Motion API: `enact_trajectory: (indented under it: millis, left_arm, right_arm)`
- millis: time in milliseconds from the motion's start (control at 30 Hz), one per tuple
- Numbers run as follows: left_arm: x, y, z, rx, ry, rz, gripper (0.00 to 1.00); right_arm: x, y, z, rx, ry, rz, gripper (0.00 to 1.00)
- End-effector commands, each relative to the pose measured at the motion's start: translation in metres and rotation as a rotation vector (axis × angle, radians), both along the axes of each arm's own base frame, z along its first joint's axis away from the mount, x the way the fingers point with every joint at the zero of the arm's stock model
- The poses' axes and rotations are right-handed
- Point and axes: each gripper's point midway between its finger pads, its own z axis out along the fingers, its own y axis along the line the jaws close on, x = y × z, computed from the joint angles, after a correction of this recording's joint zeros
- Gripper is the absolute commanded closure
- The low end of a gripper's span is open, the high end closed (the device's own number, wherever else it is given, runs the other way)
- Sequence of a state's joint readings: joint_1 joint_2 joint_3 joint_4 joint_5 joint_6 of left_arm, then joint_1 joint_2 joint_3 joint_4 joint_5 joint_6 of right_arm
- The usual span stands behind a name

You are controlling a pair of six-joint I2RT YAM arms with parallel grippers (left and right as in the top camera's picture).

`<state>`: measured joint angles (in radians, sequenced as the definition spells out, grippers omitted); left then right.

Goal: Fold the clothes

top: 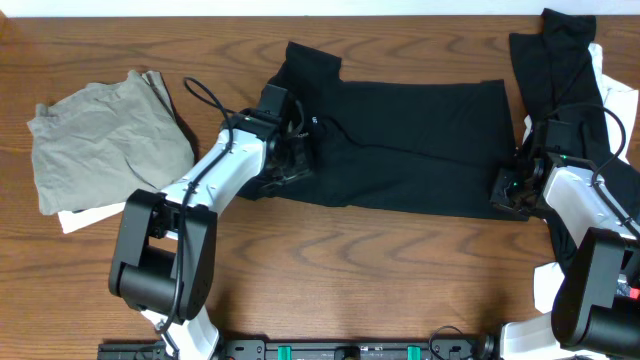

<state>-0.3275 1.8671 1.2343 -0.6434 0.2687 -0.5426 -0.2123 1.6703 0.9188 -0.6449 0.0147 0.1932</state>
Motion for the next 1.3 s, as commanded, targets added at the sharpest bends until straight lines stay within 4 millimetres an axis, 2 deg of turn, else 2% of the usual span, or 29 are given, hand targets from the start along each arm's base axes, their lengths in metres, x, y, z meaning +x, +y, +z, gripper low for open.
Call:
enact_trajectory:
  millis: [0,233,400,533,733,900,967,1133,1267]
  left_arm:
    - [0.012,0.036,0.000,0.141,-0.043,0.033,0.39]
    - [0.020,0.063,-0.001,0.183,-0.053,0.094,0.39]
    - [0.023,0.066,-0.001,0.181,-0.063,0.100,0.39]
    - [0.016,0.067,-0.010,0.186,-0.033,0.097,0.39]
    - [-0.011,0.082,-0.034,0.229,0.052,0.107,0.39]
    - [-0.045,0.102,-0.049,0.255,0.170,0.145,0.39]
    - [-0.059,0.111,-0.054,0.264,0.220,0.165,0.39]
    - [-0.095,0.125,-0.060,0.288,0.350,0.202,0.39]
    - [-0.118,0.128,-0.059,0.306,0.433,0.194,0.39]
  right_arm:
    - [-0.001,-0.003,0.003,-0.007,-0.010,0.002,0.83]
    - [-0.004,-0.003,0.003,-0.004,0.003,0.002,0.83]
    - [-0.003,-0.003,0.003,-0.005,0.000,0.001,0.83]
    - [-0.003,-0.003,0.003,-0.006,-0.002,0.002,0.83]
    - [-0.001,-0.003,0.003,-0.007,-0.007,0.002,0.83]
    - [-0.002,-0.003,0.003,-0.006,-0.005,0.002,0.82]
    - [-0.002,-0.003,0.003,-0.006,-0.005,0.002,0.73]
    - [-0.001,-0.003,0.003,-0.007,-0.008,0.002,0.70]
    - [-0.001,-0.003,0.003,-0.007,-0.010,0.002,0.66]
